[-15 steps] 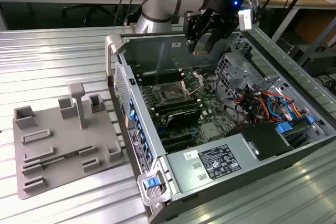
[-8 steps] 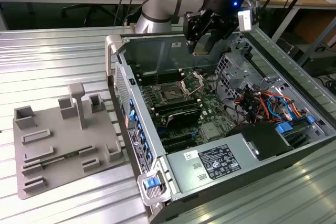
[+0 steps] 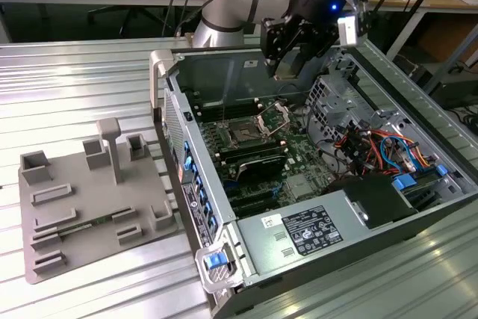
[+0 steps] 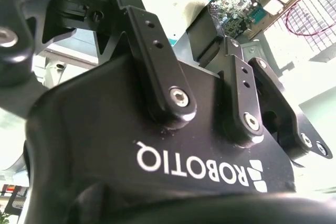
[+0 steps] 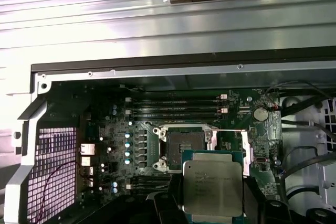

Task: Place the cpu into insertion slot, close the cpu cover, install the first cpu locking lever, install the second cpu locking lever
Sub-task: 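Place the cpu into insertion slot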

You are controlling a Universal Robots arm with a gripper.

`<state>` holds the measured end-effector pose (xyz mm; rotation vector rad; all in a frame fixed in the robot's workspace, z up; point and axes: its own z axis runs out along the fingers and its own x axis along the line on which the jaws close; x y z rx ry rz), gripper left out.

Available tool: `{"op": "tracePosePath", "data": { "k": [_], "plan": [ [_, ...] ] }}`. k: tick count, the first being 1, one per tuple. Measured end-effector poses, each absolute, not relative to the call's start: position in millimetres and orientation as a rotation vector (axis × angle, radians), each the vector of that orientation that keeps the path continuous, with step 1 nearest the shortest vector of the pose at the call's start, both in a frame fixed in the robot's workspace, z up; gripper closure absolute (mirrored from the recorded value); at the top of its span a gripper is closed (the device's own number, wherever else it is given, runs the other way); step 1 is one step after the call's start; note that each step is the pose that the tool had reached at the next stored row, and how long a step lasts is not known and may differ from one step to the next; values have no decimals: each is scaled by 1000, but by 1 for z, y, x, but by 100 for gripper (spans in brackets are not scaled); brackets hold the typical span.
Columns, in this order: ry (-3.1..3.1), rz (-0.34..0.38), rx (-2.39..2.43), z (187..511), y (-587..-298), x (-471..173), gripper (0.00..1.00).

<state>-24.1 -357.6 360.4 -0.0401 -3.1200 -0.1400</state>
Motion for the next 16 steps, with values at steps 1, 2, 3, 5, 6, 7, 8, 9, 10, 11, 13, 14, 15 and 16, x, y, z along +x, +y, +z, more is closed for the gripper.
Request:
{"op": "tracePosePath", "data": {
  "k": [1, 2, 3, 5, 6, 7, 8, 9, 10, 11, 13, 14, 15, 16],
  "plan": [
    [-3120, -140, -40, 360, -358, -24, 45],
    [-3120, -140, -40, 360, -358, -24, 45],
    [-3120, -140, -40, 360, -358, -24, 45],
    [-3120, -140, -40, 359, -358, -24, 45],
    [-3120, -140, -40, 359, -358, -24, 45],
    [-3120, -140, -40, 359, -358, -24, 45],
    [-3120, -140, -40, 359, -358, -24, 45],
    [-3120, -140, -40, 358, -358, -24, 45],
    [-3120, -140, -40, 358, -358, -24, 45],
    [-3120, -140, -40, 358, -358, -24, 45],
    [-3120, -140, -40, 358, -358, -24, 45],
    [-3120, -140, -40, 358, -358, -24, 45],
    [-3120, -140, -40, 358, -358, -24, 45],
    [-3120, -140, -40, 357, -358, -24, 45]
  ]
}}
